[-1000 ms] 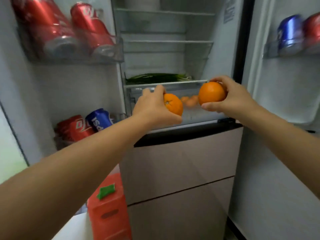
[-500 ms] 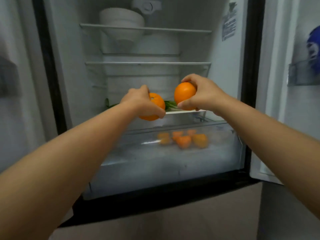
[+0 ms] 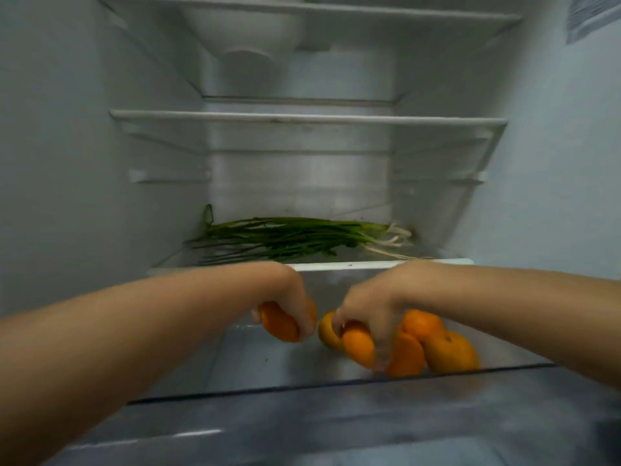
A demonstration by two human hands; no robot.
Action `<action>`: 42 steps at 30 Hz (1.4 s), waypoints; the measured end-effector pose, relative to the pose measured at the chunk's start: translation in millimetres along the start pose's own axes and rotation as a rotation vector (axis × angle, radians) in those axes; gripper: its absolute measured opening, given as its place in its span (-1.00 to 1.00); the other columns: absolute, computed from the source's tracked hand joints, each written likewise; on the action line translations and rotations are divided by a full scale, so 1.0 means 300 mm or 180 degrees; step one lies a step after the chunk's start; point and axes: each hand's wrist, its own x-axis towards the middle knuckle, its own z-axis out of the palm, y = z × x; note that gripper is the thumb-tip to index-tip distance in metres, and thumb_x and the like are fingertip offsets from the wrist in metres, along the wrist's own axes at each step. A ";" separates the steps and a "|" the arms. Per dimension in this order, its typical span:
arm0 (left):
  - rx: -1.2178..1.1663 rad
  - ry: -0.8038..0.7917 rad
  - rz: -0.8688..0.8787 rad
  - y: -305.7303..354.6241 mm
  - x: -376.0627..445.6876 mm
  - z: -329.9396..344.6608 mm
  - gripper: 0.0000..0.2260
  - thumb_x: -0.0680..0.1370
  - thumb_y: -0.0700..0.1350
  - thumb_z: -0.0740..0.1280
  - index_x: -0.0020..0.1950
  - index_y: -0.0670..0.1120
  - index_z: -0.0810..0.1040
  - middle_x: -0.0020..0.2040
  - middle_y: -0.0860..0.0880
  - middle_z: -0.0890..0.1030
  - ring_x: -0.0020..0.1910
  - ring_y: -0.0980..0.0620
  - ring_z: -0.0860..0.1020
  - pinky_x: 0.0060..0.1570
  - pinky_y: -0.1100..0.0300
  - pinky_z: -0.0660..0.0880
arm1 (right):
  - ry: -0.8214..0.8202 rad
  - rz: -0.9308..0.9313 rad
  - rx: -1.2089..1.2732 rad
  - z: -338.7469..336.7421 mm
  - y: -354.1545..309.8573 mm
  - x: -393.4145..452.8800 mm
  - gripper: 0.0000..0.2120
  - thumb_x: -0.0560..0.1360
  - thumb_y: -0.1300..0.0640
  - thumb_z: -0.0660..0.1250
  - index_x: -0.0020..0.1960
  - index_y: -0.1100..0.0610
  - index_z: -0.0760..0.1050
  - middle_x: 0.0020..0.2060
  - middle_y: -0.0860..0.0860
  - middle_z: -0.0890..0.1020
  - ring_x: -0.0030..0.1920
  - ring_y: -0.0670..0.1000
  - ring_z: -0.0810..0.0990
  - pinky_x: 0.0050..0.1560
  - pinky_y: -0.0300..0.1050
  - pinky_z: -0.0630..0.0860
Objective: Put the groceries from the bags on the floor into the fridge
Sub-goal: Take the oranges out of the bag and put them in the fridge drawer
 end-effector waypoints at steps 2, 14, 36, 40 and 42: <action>-0.0002 -0.0070 -0.0031 -0.005 0.060 0.036 -0.42 0.47 0.03 0.37 0.41 -0.13 0.29 0.36 -0.20 0.38 -0.04 -0.13 0.54 -0.42 0.23 0.42 | -0.0004 -0.0189 -0.0378 0.034 0.000 0.053 -0.38 0.35 0.08 0.48 0.34 0.13 0.32 0.18 0.16 0.48 0.14 0.18 0.49 0.13 0.02 0.52; -0.1298 0.0367 0.0207 -0.002 0.264 0.182 -0.43 0.43 0.00 0.43 0.35 -0.14 0.31 0.06 -0.08 0.45 -0.15 0.00 0.51 -0.43 0.26 0.48 | 0.0829 -0.0216 -0.0345 0.152 0.005 0.166 -0.52 0.44 0.07 0.35 0.31 0.14 0.35 0.21 0.18 0.41 0.19 0.18 0.42 -0.25 -0.12 0.25; 0.1574 0.1133 0.0566 0.074 -0.185 -0.093 -0.66 0.58 0.01 0.22 0.29 -0.12 0.48 -0.05 -0.09 0.47 0.14 -0.12 0.53 0.01 0.09 0.47 | 0.0993 0.0271 -0.0117 -0.062 0.059 -0.170 -0.58 0.53 -0.05 0.22 0.32 0.11 0.39 0.18 0.09 0.53 0.18 0.11 0.48 0.06 -0.13 0.43; 0.1236 0.1505 0.0452 0.053 -0.356 -0.066 -0.64 0.58 0.03 0.22 0.33 -0.07 0.45 0.26 -0.06 0.52 0.24 -0.09 0.50 0.11 0.07 0.47 | 0.1771 -0.0156 0.1023 -0.027 0.007 -0.368 -0.45 0.37 -0.31 0.18 0.21 0.00 0.48 -0.28 -0.17 0.47 -0.17 -0.03 0.51 -0.19 -0.23 0.40; 0.1057 0.1699 0.0419 0.040 -0.434 -0.006 -0.65 0.59 0.05 0.18 0.32 -0.04 0.47 0.27 -0.08 0.53 0.24 -0.11 0.50 0.14 0.08 0.46 | 0.1933 -0.0357 0.1173 0.048 -0.037 -0.419 -0.34 0.21 -0.39 0.15 0.15 -0.01 0.51 -0.33 -0.18 0.47 -0.25 -0.10 0.50 -0.16 -0.21 0.42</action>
